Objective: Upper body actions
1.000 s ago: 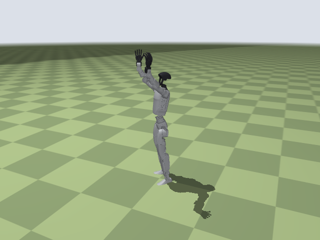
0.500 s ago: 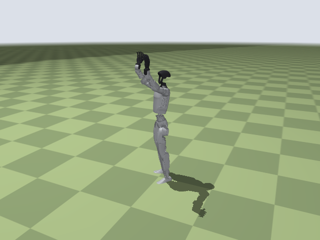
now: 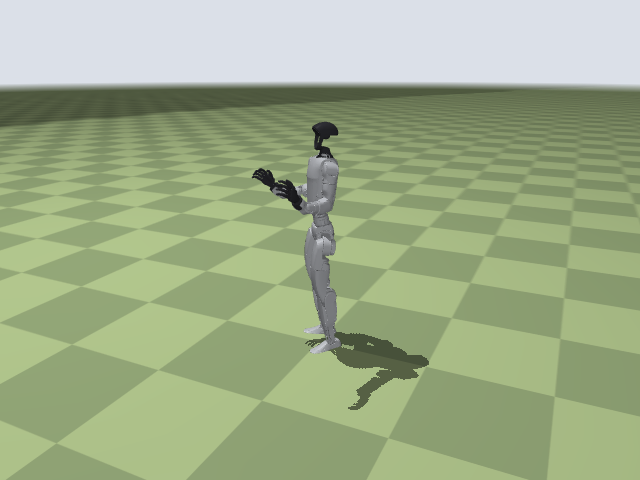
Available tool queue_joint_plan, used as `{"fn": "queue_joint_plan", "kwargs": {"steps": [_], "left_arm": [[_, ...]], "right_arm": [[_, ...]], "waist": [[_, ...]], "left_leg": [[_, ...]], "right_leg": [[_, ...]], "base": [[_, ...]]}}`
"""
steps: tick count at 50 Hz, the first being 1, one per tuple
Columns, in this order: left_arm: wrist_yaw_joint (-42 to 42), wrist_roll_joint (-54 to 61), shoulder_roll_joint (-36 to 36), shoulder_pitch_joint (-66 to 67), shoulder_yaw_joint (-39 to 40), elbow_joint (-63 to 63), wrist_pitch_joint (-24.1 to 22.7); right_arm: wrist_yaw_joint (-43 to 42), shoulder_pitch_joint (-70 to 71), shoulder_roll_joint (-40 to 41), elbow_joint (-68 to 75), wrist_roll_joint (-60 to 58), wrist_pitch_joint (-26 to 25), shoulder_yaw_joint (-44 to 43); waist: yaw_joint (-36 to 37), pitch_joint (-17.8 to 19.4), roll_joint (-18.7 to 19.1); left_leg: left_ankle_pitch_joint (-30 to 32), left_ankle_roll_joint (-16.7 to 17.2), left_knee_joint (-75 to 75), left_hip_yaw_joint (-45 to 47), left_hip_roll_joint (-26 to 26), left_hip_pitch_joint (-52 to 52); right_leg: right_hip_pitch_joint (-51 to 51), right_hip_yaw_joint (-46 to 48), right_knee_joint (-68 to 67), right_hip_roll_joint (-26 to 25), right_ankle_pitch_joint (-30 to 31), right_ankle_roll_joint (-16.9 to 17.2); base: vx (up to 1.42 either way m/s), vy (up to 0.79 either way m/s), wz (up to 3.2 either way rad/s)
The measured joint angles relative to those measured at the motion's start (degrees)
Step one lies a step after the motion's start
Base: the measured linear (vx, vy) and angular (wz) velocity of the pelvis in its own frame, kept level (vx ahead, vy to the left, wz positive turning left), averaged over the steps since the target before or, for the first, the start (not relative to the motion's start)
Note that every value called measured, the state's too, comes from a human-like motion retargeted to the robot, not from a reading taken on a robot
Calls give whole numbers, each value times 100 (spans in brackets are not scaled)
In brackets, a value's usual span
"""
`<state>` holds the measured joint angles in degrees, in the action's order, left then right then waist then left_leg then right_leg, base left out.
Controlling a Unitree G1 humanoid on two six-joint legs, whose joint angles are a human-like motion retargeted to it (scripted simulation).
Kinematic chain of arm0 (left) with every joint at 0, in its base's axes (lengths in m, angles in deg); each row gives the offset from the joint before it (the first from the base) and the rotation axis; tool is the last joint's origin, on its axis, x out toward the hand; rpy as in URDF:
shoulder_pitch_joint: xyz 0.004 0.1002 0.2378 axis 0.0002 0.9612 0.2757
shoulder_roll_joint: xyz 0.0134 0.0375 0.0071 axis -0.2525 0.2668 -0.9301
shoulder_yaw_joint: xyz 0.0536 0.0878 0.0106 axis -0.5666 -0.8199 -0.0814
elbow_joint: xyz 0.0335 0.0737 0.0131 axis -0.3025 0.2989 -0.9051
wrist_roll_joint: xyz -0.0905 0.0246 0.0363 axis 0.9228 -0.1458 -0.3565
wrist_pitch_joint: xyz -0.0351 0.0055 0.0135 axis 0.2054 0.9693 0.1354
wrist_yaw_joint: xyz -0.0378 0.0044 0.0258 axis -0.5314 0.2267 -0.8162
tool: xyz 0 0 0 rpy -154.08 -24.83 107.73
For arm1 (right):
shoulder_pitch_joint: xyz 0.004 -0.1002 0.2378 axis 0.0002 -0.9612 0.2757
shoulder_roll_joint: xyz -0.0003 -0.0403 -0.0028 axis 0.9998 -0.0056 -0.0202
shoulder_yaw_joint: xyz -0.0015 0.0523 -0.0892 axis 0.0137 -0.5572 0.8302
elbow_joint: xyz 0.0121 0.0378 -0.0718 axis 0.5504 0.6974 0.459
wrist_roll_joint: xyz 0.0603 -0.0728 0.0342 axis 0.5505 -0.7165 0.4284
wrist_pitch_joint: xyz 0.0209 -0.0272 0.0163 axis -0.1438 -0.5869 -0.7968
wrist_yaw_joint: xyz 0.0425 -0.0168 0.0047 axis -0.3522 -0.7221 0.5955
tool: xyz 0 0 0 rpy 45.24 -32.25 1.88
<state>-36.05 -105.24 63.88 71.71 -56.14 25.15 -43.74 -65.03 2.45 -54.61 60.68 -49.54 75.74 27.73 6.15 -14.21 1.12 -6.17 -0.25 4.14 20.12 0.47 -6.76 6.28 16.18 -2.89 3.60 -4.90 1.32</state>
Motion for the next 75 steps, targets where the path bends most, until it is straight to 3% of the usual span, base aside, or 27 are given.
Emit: {"fn": "queue_joint_plan", "kwargs": {"steps": [2, 5, 8, 10, 12, 15, 17, 18, 20, 22, 24, 28, 34, 36, 39, 45, 55, 62, 75], "left_arm": [[-263, -8, 535, 473, -5, 801, -66], [-806, 342, 885, 865, -35, 2525, -526], [-1171, 1096, 749, 883, -165, 4546, -935], [-958, 1198, 689, 808, -183, 5879, -977], [-750, 1206, 519, 769, -312, 7132, -893], [-924, 1360, 197, 711, -831, 8707, -334], [-1331, 1523, 107, 796, -1333, 9090, 271], [-1472, 1472, 127, 890, -1480, 9120, 513], [-1539, 1168, 273, 1138, -1550, 9002, 681], [-1363, 885, 506, 1361, -1481, 8846, 568], [-1205, 900, 663, 1484, -1467, 8829, 512], [-1378, 1351, 770, 1430, -1079, 8889, 853], [-3196, 1464, 382, 1141, -1126, 8790, 2429], [-3659, 1148, 288, 1111, -1155, 8682, 2683], [-3736, 811, 181, 1075, -1251, 8535, 2613], [-2754, 617, 166, 1084, -1375, 8341, 2190], [-3667, 707, 245, 1086, -1259, 8504, 2725], [-3418, 546, 278, 1168, -1370, 8484, 2568], [-3746, 354, 267, 1087, -1356, 8461, 2705]], "right_arm": [[276, -233, 313, 1092, -260, -52, 309], [398, -410, 679, 2900, -330, -88, 736], [-250, -304, 929, 4877, -629, 154, 935], [-861, -138, 1083, 6351, -1257, -109, 1004], [-642, -53, 1190, 7667, -1530, -872, 1080], [1461, -186, 1296, 8640, -1272, -2326, 1458], [3360, -338, 1314, 8617, -1207, -3341, 1669], [3867, -409, 1341, 8545, -1290, -3886, 1665], [4304, -549, 1350, 8304, -1230, -4336, 1366], [4037, -611, 1304, 8105, -843, -3872, 985], [3639, -581, 1182, 8066, -482, -3396, 850], [3517, -455, 994, 8076, -153, -3295, 846], [3858, -351, 959, 7831, -228, -3423, 858], [3805, -362, 1012, 7731, -270, -3386, 912], [3826, -372, 1140, 7576, -248, -3369, 944], [4189, -445, 1464, 7384, 253, -3389, 960], [4131, -356, 1348, 7399, -613, -3582, 1360], [4112, -306, 1228, 7604, -555, -3819, 1244], [3939, -398, 1173, 7894, -703, -4075, 1174]], "waist": [[-71, 136, 21], [-126, 370, 66], [-165, 554, 53], [-227, 560, 38], [-269, 501, 57], [-257, 472, 70], [-21, 542, 36], [321, 573, 16], [596, 652, -53], [199, 716, -66], [-719, 710, 10], [-999, 706, 96], [-416, 813, 12], [-368, 814, -2], [-372, 835, -4], [-389, 843, -18], [-396, 815, -9], [-407, 782, -17], [-208, 708, -68]], "left_leg": [[-5, 1, -4, 29, -1, 81], [-10, 2, 0, 44, 2, 183], [-1, 3, 2, 13, -4, 250], [10, 8, 1, -40, -9, 243], [21, 11, -10, -92, -7, 220], [29, 4, -28, -127, -6, 223], [2, 24, -34, 79, 47, 293], [-39, 58, -45, 418, 137, 357], [-72, 73, -65, 695, 148, 429], [-59, 43, -41, 299, 18, 404], [-90, 50, 85, -589, -105, 297], [-100, 7, 24, -823, -157, 327], [-2, 17, 18, -433, -80, 326], [13, 19, 15, -417, -72, 320], [26, 24, 13, -418, -60, 319], [41, 27, -4, -416, -48, 338], [24, 30, -35, -301, -21, 392], [1, 20, -54, -246, -28, 420], [-1, 41, -56, -33, 6, 429]], "right_leg": [[-60, -24, 1, 4, 12, 1], [-150, -34, 4, 5, 25, 2], [-237, 5, 12, 16, 27, 5], [-260, 62, 22, 27, 20, 6], [-256, 106, 31, 25, 10, 10], [-279, 145, 42, 15, -2, 20], [-128, -75, -143, 36, -15, 42], [-35, -428, -298, 65, -83, 142], [31, -677, -378, 45, -107, 138], [-171, -268, -157, 6, -62, 4], [-392, 620, -4, 128, -83, 14], [-442, 878, 3, 165, -115, 80], [-447, 451, 16, 116, -62, 53], [-455, 433, 23, 110, -60, 48], [-463, 419, 22, 102, -63, 47], [-490, 415, 32, 79, -69, 38], [-465, 318, 11, 57, -64, 38], [-446, 272, 2, 40, -67, 30], [-477, 62, 38, -18, -97, 1]], "base": [[-3, -1, -6], [-10, -5, -4], [-5, -8, 10], [3, -5, 22], [7, -2, 21], [9, -2, 4], [9, -6, -112], [6, -7, -201], [5, -7, -113], [5, -3, 195], [1, 0, 330], [-4, 1, 59], [1, -1, -56], [0, 0, 0], [0, 0, 0], [0, 0, 0], [0, 0, 0], [0, 0, 0], [1, 0, -7]]}}
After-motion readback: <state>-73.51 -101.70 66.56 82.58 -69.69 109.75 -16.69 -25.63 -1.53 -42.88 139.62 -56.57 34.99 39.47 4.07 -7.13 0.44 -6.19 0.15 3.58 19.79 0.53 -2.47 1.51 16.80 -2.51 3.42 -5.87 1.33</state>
